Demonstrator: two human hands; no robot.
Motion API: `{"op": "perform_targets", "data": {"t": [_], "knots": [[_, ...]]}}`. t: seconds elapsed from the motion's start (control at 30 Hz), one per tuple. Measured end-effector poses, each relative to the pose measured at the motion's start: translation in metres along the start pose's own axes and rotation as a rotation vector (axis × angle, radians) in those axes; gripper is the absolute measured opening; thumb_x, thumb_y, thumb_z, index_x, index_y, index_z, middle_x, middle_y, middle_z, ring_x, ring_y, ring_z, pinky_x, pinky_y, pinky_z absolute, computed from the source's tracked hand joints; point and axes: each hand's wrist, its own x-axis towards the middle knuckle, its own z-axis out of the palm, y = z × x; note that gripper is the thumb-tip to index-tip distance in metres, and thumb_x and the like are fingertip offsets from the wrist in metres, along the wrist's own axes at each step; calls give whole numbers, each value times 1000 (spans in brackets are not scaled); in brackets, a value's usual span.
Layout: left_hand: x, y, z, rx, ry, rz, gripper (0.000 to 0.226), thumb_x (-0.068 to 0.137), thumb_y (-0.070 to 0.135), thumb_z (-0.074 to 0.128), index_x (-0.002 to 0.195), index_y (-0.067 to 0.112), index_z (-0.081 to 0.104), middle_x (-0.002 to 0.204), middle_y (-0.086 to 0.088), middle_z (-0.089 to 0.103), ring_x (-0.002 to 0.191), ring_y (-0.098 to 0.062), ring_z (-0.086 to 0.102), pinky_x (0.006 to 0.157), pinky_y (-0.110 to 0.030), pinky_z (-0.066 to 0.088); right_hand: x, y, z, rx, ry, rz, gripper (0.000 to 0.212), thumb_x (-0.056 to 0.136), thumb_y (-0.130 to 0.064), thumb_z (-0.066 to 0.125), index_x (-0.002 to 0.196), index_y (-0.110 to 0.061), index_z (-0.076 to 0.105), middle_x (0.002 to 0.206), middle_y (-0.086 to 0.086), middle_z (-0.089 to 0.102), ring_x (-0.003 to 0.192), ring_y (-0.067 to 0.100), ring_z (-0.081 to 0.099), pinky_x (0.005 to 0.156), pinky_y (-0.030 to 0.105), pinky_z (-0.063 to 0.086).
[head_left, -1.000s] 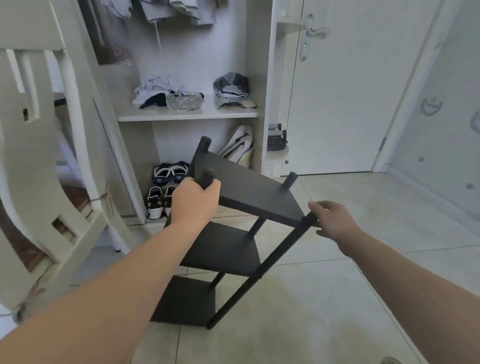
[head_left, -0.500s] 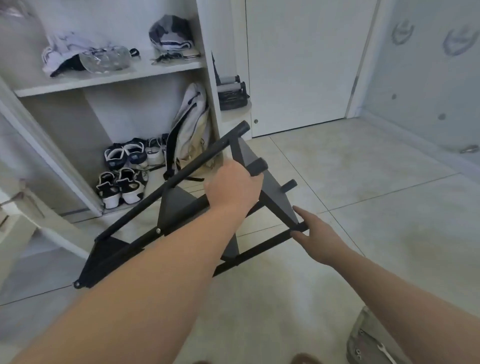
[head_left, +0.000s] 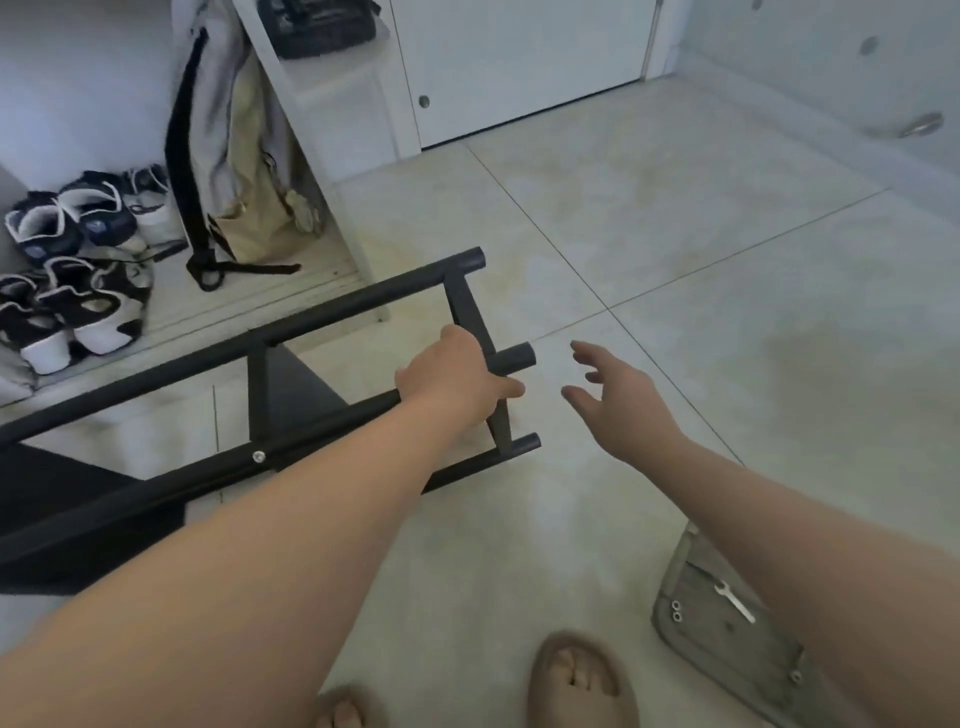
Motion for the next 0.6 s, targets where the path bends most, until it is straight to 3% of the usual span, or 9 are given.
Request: {"op": "perform_targets", "data": {"t": [0.17,0.27,0.37,0.47,0.6], "knots": [[27,-3,25,-51,-167,101,48,84,39,76,111,11,47,95,-3,58,87,-25,59,77,-37,50,10,30,17,-65,-61,32,58,100,-27,61,154,-26,39,152,-4,49,136,20,48,110,38,40],[41,-6,31,-50,-152,162,42,87,34,73,115,13,49,101,-3,61,91,-26,60,83,-41,53,12,43,23,-76,-71,56,57,101,-28,60,154,-26,39,153,-4,48,138,20,46,111,38,39],[50,-15,28,-98,-155,226,37,87,33,73,115,18,54,107,-1,63,95,-23,60,79,-37,51,9,46,25,-90,-74,52,56,101,-28,60,153,-24,41,152,-3,48,137,20,47,111,36,38],[47,-37,20,-112,-187,292,44,85,40,76,121,27,56,111,4,62,97,-19,59,77,-32,45,7,31,19,-82,11,-34,53,100,-23,60,150,-21,44,148,-2,52,133,19,51,108,35,41],[32,-90,9,58,-163,249,47,84,63,67,119,35,53,109,9,59,99,-17,59,86,-38,52,10,-7,10,-106,71,-179,54,99,-22,61,150,-23,43,147,-5,49,130,16,50,101,31,43]]}}
